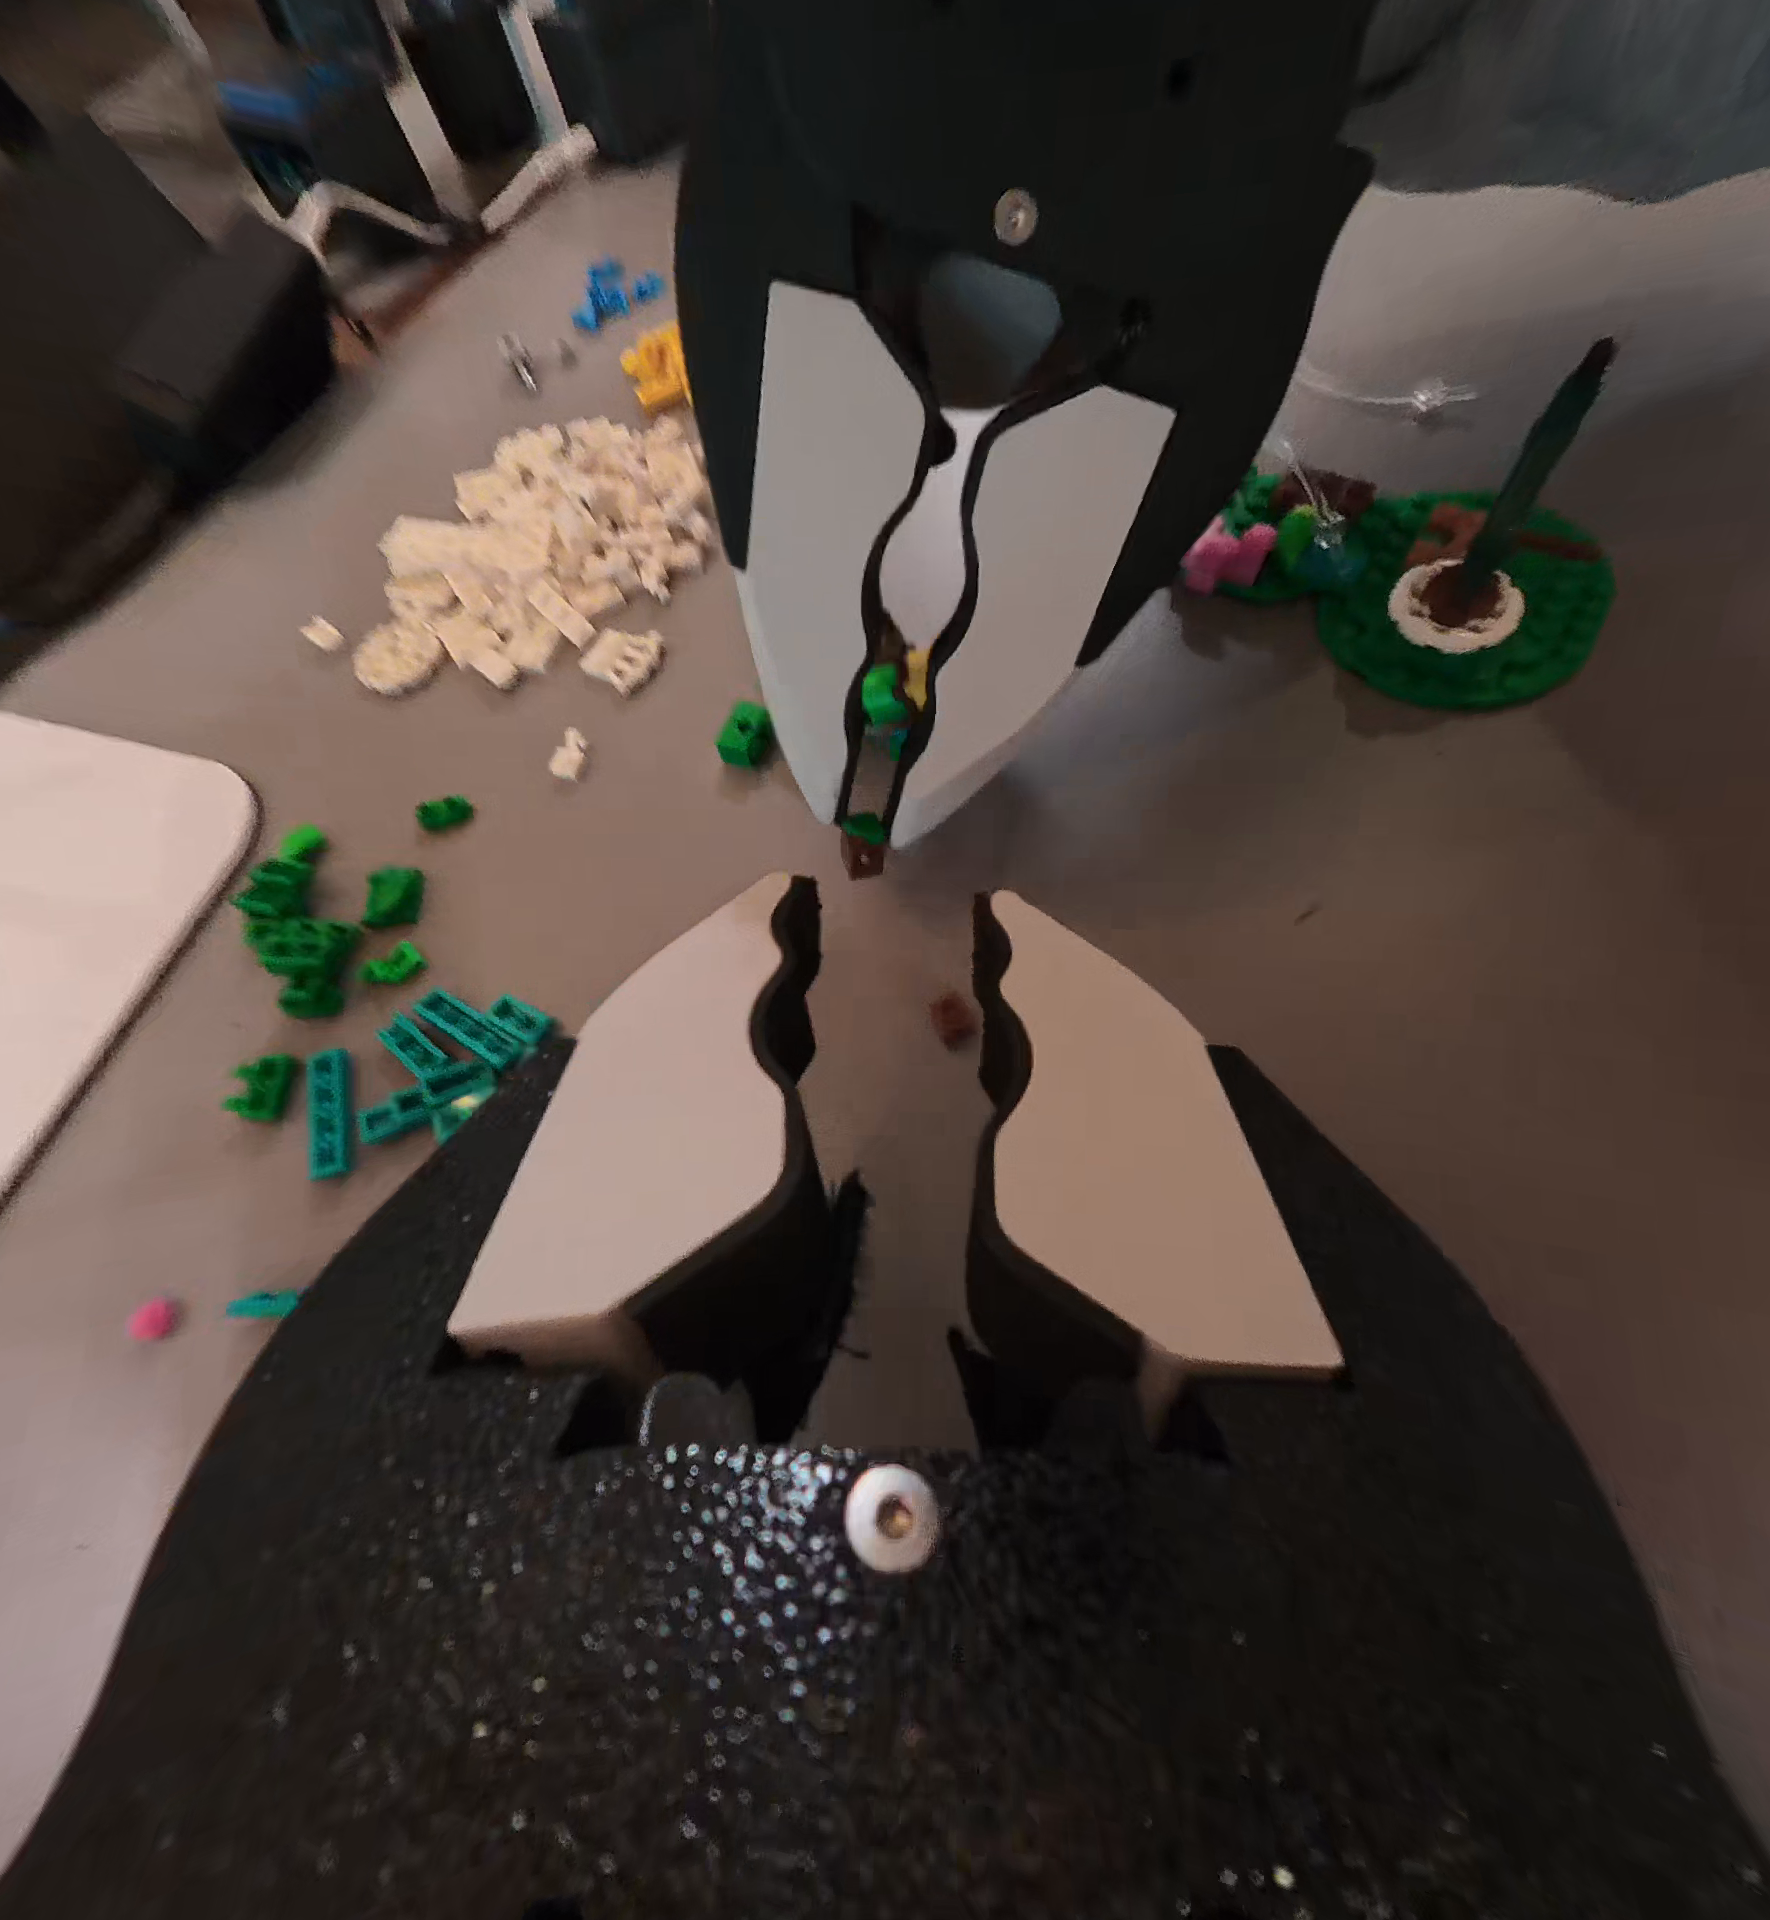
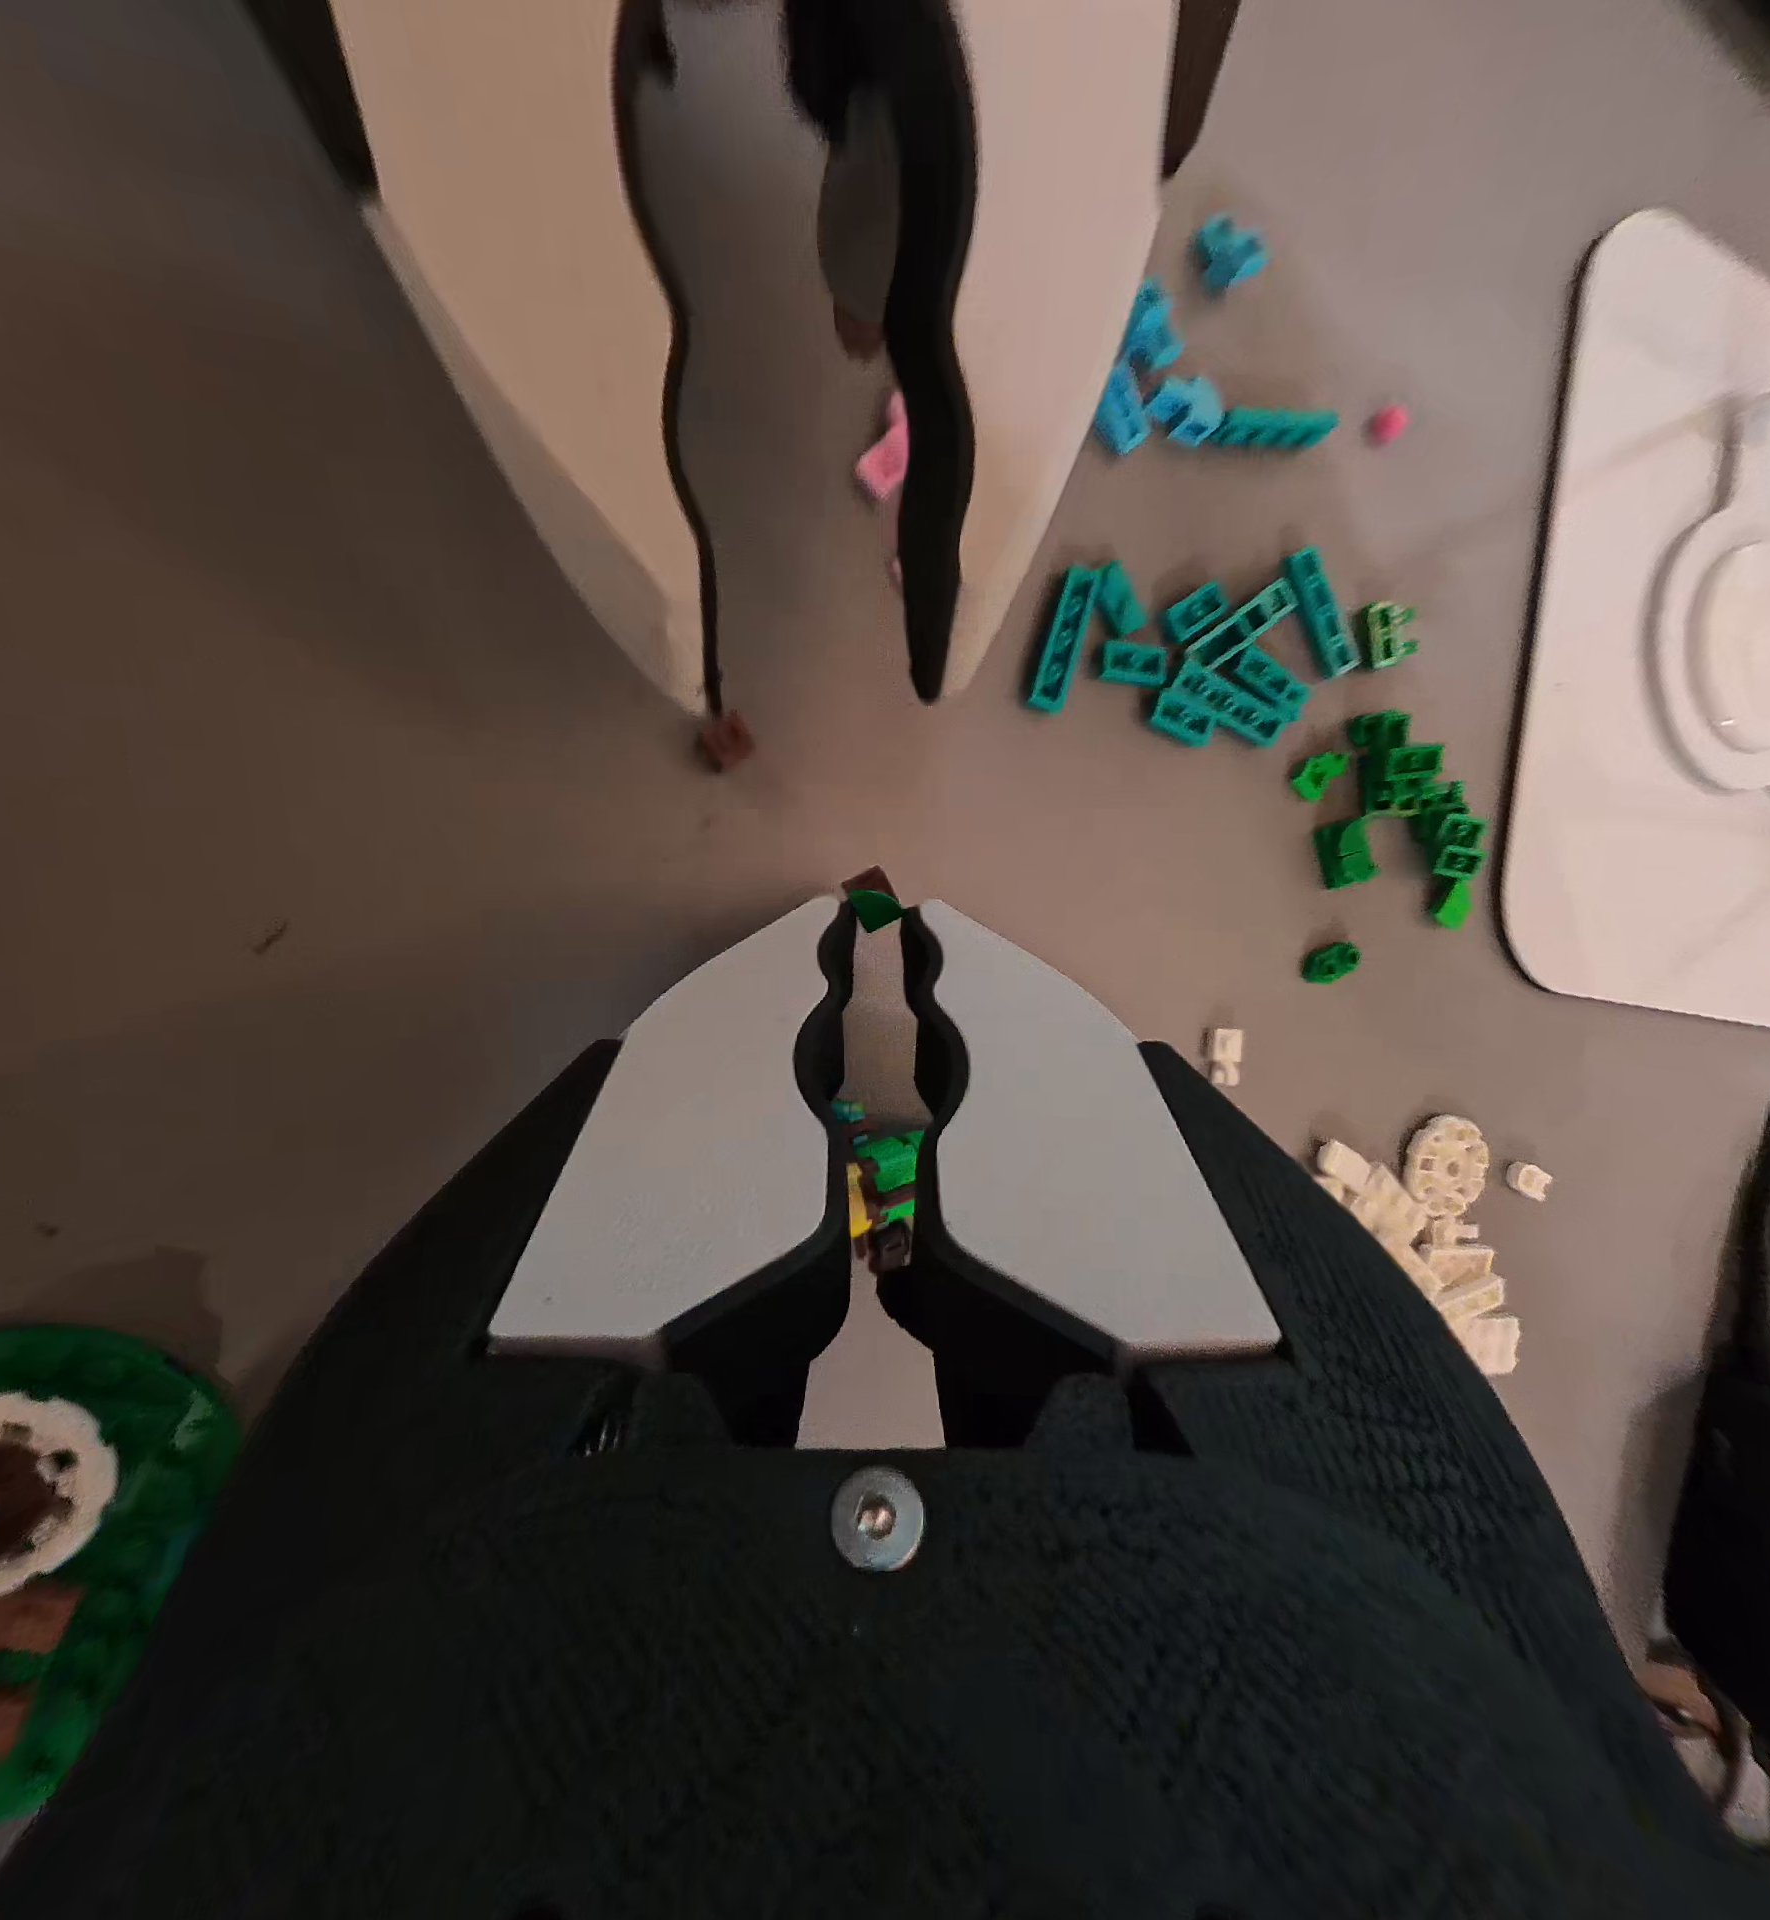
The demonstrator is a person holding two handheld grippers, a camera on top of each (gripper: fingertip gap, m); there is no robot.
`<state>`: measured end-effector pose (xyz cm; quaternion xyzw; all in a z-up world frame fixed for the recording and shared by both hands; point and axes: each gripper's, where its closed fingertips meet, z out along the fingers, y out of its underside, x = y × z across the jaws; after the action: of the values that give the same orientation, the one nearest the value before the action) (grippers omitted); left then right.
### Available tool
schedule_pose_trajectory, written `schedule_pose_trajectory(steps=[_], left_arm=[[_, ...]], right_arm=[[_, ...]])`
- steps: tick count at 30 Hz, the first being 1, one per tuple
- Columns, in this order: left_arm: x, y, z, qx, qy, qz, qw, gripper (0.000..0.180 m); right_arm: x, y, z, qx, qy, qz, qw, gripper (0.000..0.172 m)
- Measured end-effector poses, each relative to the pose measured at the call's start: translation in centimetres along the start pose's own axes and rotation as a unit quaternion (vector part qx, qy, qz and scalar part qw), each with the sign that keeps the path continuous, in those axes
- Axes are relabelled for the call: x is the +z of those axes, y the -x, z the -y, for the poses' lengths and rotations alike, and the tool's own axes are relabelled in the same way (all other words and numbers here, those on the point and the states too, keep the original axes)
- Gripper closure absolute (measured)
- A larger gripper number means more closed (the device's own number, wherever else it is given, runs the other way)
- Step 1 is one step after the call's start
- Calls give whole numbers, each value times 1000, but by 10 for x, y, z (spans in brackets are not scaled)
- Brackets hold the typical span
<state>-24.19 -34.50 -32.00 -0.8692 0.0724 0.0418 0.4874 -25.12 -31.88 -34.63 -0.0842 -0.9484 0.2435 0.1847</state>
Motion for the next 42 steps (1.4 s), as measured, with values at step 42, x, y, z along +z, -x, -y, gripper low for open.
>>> schedule_pose_trajectory(steps=[42], left_arm=[[-18,28,58,260,-76,325,906,172]], right_arm=[[-67,-19,59,245,-214,-120,938,157]])
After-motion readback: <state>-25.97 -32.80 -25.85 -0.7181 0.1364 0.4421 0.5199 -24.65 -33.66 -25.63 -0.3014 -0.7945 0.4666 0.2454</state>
